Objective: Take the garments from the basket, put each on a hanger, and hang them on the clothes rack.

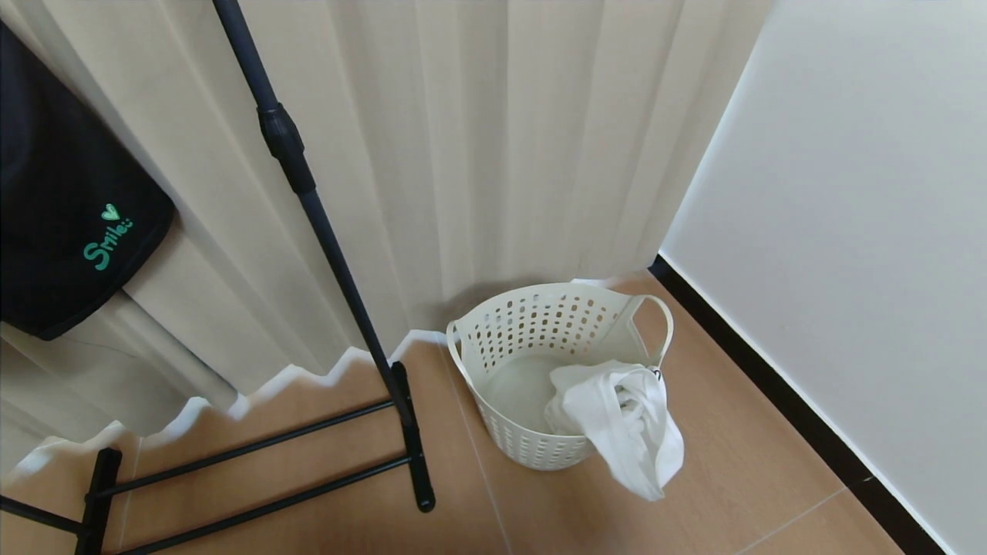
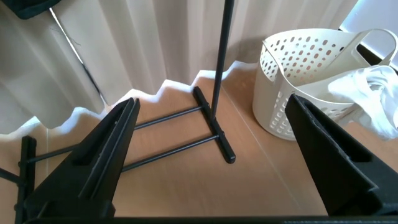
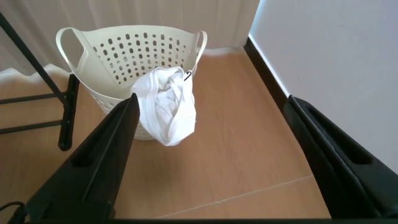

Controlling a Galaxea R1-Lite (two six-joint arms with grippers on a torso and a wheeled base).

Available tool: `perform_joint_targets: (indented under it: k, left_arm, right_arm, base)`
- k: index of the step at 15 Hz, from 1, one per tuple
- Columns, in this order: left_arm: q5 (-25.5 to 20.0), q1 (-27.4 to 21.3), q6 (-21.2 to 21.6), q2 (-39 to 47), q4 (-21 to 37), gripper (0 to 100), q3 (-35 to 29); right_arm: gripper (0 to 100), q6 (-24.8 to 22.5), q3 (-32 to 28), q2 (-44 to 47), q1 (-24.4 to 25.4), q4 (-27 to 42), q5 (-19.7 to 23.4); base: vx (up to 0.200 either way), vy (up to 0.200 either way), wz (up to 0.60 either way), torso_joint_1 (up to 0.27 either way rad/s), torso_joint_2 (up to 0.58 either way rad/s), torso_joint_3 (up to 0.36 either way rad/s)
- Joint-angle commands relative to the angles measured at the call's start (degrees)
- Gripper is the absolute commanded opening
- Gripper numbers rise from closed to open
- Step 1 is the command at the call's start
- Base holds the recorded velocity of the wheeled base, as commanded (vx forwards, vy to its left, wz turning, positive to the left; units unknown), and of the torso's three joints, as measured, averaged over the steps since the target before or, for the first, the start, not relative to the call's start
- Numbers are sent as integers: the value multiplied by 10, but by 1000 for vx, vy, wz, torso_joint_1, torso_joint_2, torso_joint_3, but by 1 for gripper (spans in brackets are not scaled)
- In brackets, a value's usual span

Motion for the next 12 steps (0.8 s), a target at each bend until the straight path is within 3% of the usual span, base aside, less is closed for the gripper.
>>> perform_joint_targets:
  k: [1,12]
  left_arm:
    - [0,0,0,0,0,100,0]
    - [0,0,0,0,0,100,0]
  right_arm:
    - [100,0,0,0,0,0,0]
    - [100,1,0,0,0,0,-4]
  base:
    - [0,0,0,7,-12,-100]
    - [0,0,0,1,2,-62]
